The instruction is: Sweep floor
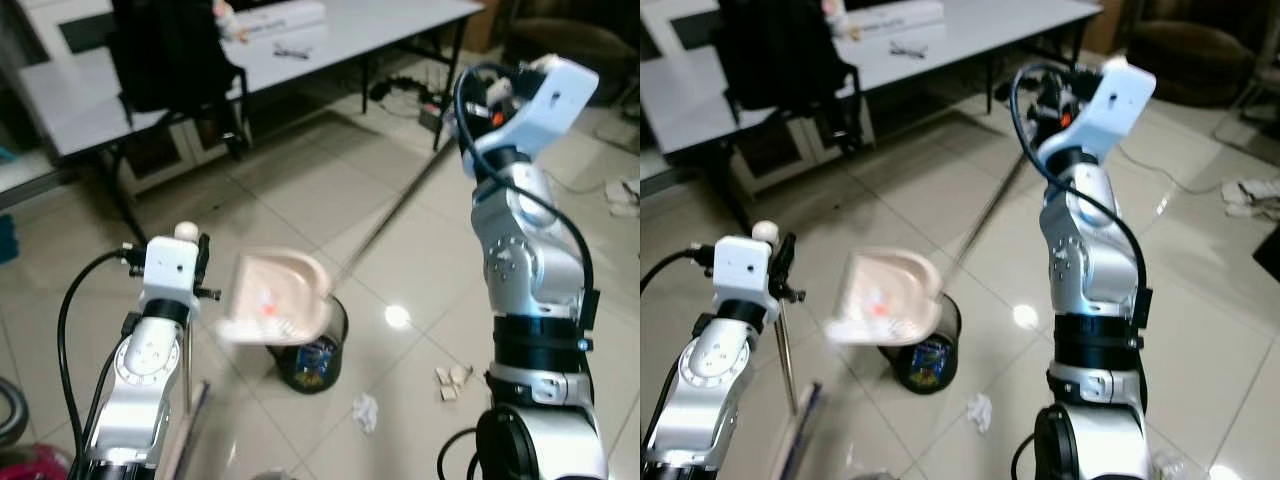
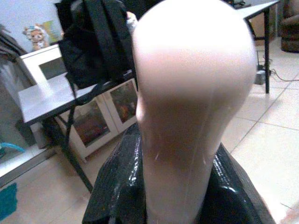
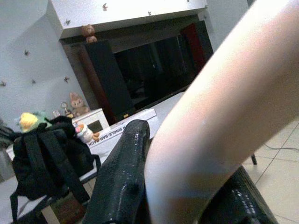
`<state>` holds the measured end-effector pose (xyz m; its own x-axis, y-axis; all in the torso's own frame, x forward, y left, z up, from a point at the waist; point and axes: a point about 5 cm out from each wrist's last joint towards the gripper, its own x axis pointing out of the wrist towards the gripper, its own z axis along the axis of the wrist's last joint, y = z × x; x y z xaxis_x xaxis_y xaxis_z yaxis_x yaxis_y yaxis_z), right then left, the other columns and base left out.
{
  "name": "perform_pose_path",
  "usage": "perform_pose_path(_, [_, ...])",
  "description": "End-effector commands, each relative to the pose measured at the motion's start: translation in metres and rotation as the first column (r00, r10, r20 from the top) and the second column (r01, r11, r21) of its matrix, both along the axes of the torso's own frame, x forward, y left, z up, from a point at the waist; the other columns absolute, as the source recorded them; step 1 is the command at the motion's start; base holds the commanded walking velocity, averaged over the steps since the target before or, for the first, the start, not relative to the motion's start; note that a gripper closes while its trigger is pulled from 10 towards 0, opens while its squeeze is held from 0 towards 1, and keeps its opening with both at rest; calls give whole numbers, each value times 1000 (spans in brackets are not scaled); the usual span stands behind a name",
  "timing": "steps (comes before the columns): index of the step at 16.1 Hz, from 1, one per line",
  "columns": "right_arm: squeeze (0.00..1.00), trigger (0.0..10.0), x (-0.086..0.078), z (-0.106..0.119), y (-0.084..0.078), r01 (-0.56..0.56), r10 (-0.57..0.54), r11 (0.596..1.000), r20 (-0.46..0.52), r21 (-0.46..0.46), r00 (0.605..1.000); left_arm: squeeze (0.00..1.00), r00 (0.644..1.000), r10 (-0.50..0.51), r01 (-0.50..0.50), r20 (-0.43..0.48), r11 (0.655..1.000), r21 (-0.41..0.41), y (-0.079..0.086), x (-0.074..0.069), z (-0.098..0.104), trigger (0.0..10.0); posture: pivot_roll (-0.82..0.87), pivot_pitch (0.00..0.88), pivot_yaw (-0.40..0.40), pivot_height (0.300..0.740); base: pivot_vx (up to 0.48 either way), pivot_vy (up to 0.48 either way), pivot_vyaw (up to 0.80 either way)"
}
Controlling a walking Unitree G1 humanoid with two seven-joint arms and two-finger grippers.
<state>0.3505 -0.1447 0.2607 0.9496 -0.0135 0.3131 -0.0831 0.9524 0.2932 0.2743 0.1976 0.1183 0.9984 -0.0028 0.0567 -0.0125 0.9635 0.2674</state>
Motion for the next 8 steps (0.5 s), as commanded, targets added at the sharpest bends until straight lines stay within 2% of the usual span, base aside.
perform_pose_path(1, [0,10000,-2,10,3,-13,12,1000,65,20,998,0,1000,-4,3,26,1000,18,1,1,6,10000,-36,0,61,740,0,0,0])
perform_pose_path(5, [0,10000,1,2,-4,60,-63,997,58,52,996,0,1000,-5,4,26,1000,18,1,1,6,10000,-31,0,56,740,0,0,0])
perform_pose_path(8, [0,10000,1,1,-7,95,-96,995,93,20,991,0,1000,-7,7,24,1000,17,0,0,5,10000,-29,0,54,740,0,0,0])
